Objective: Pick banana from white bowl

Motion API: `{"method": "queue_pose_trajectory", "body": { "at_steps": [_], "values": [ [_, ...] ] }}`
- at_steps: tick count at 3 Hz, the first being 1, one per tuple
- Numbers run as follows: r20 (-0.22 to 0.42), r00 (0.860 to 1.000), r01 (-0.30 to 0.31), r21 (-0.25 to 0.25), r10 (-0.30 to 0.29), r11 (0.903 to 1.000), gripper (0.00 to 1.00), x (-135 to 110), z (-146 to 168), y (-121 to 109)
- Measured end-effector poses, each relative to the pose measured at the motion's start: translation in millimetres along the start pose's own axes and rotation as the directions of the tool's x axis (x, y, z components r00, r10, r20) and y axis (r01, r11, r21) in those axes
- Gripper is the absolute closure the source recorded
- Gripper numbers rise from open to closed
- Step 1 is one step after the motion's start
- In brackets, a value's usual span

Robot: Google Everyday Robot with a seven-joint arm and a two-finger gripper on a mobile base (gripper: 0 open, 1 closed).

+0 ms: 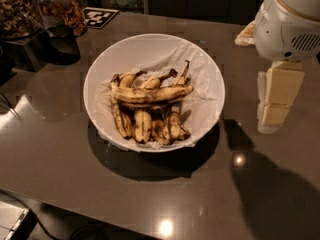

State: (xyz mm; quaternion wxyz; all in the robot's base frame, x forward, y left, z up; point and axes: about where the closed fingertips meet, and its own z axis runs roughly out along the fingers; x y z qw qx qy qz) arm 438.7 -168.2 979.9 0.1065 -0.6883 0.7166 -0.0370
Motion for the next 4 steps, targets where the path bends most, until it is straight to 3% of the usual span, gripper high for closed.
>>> {"method": "queue_pose_trajectory", "body": {
  "at_steps": [1,2,3,4],
  "values": [
    [0.008,1.000,0.002,0.022,-0.003,0.9998,0.00,-2.7,-1.1,-4.5],
    [-0.032,0.993,0.115,0.027,-0.114,0.9930,0.00,-42.5,5.8,10.1],
    [-0.101,0.966,0.238,-0.002,-0.237,0.9713,0.00,-84.3,18.9,28.6],
    [-0.097,0.963,0.255,0.026,-0.251,0.9667,0.00,-93.4,13.9,28.1]
  ]
}}
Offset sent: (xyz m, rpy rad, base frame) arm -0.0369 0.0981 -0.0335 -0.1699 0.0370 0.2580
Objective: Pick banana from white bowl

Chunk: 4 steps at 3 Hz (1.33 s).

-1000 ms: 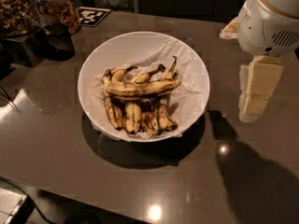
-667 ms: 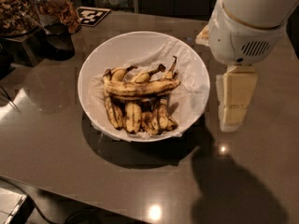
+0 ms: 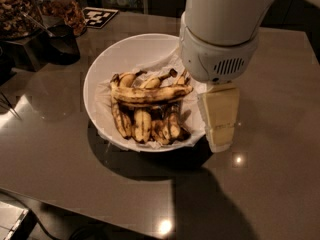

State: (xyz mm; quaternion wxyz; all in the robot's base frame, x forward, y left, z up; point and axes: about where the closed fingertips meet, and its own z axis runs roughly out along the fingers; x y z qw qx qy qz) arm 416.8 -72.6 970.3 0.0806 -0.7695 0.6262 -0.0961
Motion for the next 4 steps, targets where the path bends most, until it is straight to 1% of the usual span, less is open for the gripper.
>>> {"method": "queue_pose_trajectory", "body": {
  "at_steps": [1,2,3,4],
  "values": [
    [0.038,0.999,0.030,0.009,-0.030,0.9995,0.00,-13.4,1.8,-5.8],
    [0.057,0.994,0.094,-0.022,-0.092,0.9954,0.00,-42.6,13.5,-24.1],
    [0.078,0.988,0.137,-0.067,-0.131,0.9883,0.00,-62.4,29.9,-44.0],
    [0.095,0.985,0.151,-0.100,-0.141,0.9835,0.00,-71.4,42.9,-57.2]
  ]
}}
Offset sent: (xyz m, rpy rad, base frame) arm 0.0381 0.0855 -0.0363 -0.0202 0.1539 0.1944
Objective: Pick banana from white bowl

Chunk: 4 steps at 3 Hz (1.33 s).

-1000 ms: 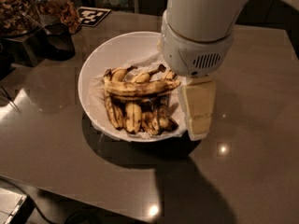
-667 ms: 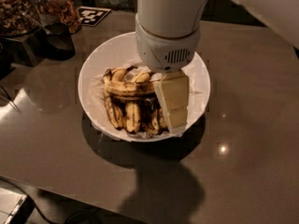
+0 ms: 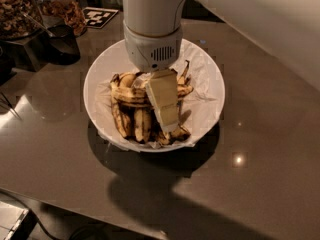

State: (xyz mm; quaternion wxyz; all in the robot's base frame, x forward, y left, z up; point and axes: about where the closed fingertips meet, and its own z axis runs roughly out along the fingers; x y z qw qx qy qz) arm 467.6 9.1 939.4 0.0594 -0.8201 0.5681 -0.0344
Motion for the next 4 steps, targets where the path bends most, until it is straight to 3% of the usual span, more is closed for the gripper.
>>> {"method": "queue_pose_trajectory", "body": {
  "at_steps": [1,3,4],
  "values": [
    [0.019,1.000,-0.009,-0.030,0.009,0.9995,0.11,0.9,12.5,-12.0],
    [0.047,0.998,-0.048,-0.078,0.052,0.9958,0.16,13.1,32.7,-21.4],
    [0.043,0.996,-0.080,-0.086,0.084,0.9931,0.35,20.3,41.3,-17.8]
  ]
}}
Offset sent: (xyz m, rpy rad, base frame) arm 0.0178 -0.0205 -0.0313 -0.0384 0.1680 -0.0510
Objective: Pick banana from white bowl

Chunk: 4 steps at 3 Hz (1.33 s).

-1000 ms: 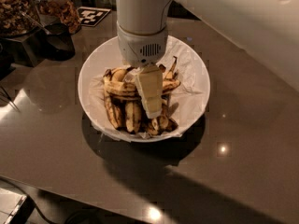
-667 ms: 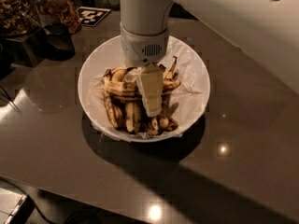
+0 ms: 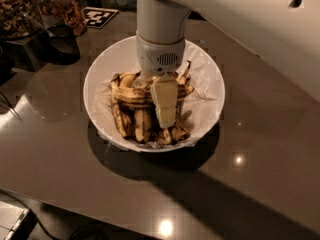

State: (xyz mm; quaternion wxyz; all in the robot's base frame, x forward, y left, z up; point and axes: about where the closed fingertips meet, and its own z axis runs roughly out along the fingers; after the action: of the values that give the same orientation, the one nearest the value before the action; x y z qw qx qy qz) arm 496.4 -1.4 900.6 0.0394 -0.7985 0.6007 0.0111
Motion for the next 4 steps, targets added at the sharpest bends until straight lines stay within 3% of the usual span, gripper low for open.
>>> {"method": "queue_pose_trajectory", "body": {
  "at_steps": [2,3,4],
  "values": [
    [0.000,1.000,0.000,0.000,0.000,1.0000,0.80,-1.3,-7.7,0.7],
    [0.012,1.000,0.007,0.047,-0.008,0.9988,1.00,-5.6,-14.5,2.5],
    [0.029,0.999,0.023,0.075,-0.026,0.9969,1.00,-10.6,-22.0,6.4]
  ]
}}
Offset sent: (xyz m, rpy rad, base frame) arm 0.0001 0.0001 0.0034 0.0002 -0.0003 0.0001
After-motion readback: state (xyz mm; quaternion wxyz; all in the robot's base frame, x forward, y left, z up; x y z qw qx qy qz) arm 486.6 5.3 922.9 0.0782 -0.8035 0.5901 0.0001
